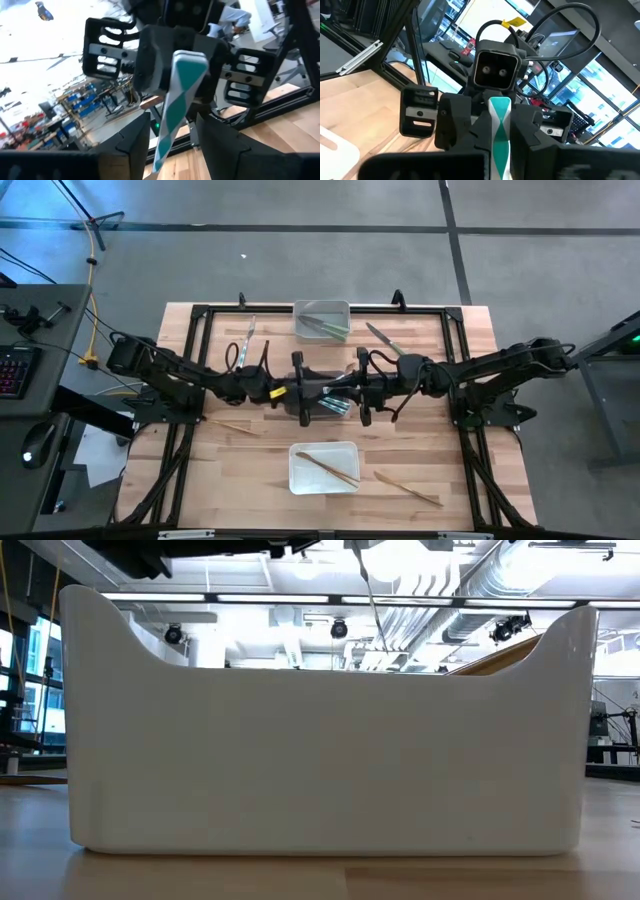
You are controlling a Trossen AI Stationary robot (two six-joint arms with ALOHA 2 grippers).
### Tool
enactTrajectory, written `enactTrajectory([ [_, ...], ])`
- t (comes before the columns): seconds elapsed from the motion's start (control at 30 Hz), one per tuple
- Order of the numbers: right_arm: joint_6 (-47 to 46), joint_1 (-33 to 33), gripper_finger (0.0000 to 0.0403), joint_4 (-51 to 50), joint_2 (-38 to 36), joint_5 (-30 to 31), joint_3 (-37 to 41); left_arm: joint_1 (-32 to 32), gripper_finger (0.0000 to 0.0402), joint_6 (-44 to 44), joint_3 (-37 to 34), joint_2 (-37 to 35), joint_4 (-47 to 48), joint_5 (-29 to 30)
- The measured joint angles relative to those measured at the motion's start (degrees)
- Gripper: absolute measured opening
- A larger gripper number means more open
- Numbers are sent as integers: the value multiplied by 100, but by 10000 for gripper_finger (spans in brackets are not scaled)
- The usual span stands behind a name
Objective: Sort silverware by color (type)
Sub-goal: Put the blue patterned table knife into the black bin
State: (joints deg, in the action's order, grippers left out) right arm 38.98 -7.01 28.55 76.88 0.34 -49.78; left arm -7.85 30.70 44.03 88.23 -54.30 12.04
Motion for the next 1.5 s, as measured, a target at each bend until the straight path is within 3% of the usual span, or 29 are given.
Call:
enactTrajectory([
  [0.33,-39,-7,9,69,0,-68,0,141,33,340,0,-8,-17,-580],
  [0.57,-53,-4,11,-11,0,-48,2,154,30,603,0,-13,124,-536],
  [0.73,-253,-11,51,-151,7,505,9,157,30,712,11,-61,573,-106],
  [0.93,-338,-136,115,-439,-27,1763,13,311,30,721,36,-485,2028,388],
  [1.03,-273,-262,119,-601,-188,2579,-17,383,30,621,264,-760,3722,406],
  [1.23,-446,-486,60,-1444,-565,3220,-1,334,30,157,1212,-777,6403,305],
  [1.37,-613,-598,7,-1884,-791,3370,-7,160,30,105,1637,-585,6980,250],
  [1.5,-790,-700,15,-2157,-946,3560,-7,55,30,-11,2047,-357,7457,-25],
])
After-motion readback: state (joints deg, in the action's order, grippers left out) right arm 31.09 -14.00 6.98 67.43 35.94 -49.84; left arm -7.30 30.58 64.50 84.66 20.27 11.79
